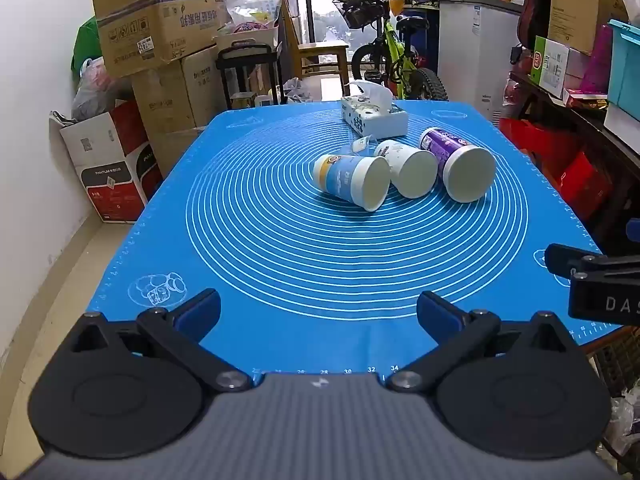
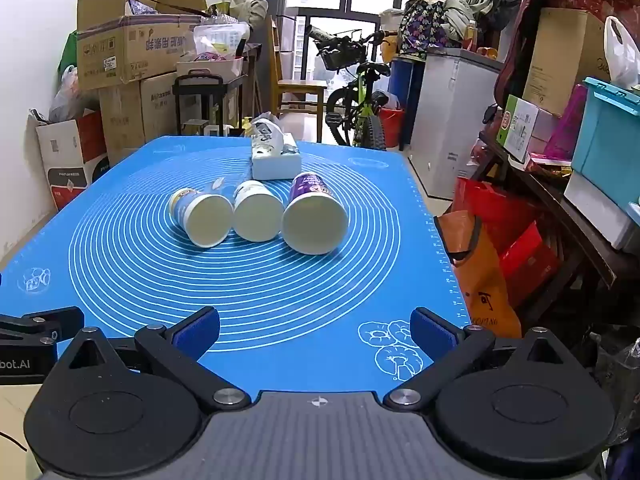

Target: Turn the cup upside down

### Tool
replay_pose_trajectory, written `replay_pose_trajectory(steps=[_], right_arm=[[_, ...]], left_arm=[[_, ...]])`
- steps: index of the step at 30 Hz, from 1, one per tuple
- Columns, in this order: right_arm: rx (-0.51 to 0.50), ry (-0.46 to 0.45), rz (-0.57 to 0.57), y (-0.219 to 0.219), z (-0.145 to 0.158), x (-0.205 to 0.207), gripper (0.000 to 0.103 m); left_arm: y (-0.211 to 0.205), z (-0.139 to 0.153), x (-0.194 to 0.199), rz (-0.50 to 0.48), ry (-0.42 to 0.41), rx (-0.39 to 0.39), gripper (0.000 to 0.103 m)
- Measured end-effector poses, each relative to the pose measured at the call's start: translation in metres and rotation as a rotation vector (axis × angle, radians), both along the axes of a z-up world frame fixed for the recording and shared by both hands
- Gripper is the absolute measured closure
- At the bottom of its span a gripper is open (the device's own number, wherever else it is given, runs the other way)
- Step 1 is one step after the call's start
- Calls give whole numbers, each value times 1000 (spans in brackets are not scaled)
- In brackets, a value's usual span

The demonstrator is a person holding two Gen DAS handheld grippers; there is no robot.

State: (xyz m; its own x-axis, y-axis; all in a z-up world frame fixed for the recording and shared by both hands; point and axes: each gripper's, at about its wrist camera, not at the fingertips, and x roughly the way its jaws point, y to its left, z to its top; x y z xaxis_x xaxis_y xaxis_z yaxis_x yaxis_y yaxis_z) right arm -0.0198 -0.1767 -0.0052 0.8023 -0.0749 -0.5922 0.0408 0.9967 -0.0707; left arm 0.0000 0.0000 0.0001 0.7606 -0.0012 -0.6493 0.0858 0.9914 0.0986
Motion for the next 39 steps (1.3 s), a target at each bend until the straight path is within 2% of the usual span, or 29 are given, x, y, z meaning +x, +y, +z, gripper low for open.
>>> replay_pose_trajectory(steps=[39], right_arm=[[-4,7,5,-2,-6,6,2]], left_arm=[[-3,-1,-1,-14,0,-5,0]])
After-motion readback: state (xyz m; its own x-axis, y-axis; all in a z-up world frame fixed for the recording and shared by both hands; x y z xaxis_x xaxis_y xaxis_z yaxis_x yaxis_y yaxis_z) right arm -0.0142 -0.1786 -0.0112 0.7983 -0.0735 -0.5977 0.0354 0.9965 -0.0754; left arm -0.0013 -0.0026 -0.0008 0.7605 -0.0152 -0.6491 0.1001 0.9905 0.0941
